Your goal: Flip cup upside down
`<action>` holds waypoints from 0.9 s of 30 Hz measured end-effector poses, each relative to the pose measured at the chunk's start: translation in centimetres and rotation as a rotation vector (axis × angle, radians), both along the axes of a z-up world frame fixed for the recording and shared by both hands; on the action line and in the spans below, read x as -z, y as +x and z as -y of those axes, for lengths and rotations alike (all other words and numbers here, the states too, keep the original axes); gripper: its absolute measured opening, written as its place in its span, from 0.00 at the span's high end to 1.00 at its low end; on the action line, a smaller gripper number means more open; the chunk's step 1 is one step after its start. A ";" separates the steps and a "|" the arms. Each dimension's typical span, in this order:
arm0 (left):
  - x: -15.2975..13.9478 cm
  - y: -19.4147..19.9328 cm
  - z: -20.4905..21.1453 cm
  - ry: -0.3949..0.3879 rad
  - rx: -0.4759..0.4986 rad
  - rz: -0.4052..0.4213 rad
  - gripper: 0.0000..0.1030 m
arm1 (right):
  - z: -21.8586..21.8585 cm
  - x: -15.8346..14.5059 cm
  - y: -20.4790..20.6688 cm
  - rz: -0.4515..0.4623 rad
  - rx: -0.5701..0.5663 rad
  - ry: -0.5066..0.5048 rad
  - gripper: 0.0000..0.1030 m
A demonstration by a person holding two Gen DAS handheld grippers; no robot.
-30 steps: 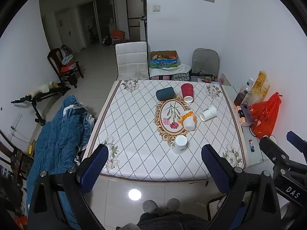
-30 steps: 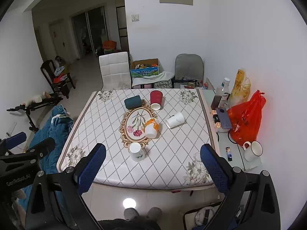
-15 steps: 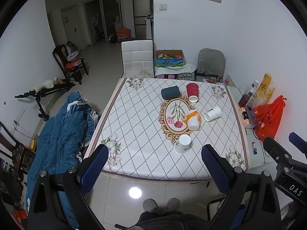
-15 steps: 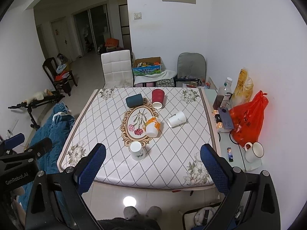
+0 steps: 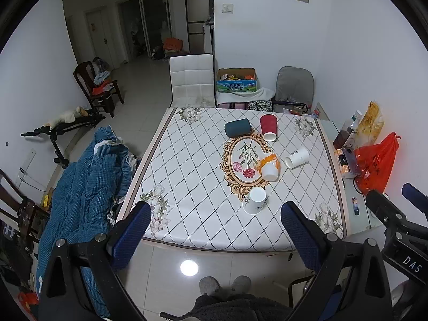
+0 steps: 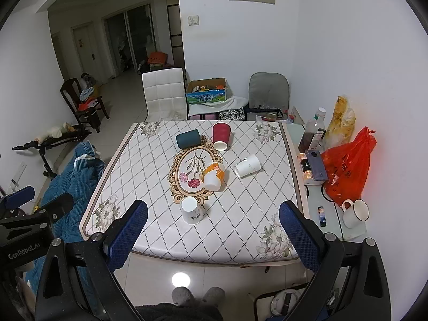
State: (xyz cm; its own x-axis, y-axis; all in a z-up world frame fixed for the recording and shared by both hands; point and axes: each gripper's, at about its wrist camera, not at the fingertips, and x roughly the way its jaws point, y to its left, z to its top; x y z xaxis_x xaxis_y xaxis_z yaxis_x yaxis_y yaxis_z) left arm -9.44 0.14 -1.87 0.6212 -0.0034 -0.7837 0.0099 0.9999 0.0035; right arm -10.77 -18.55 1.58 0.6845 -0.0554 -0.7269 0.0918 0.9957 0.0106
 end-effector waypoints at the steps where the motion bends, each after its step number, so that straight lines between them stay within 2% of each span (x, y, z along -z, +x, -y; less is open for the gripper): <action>1: 0.0 0.0 0.0 0.000 0.001 0.000 0.04 | 0.0 0.0 0.0 0.000 -0.001 0.001 0.02; 27: 0.4 -0.1 0.5 0.002 -0.001 -0.006 0.03 | -1.1 1.0 0.0 -0.017 -0.031 0.006 0.02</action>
State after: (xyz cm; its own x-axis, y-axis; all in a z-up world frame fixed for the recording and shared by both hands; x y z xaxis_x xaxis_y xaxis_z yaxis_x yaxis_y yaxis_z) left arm -9.50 -0.31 -2.28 0.6168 -0.0012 -0.7871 0.0086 0.9999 0.0052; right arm -10.76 -17.47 0.56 0.6732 -0.0298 -0.7389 0.0612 0.9980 0.0156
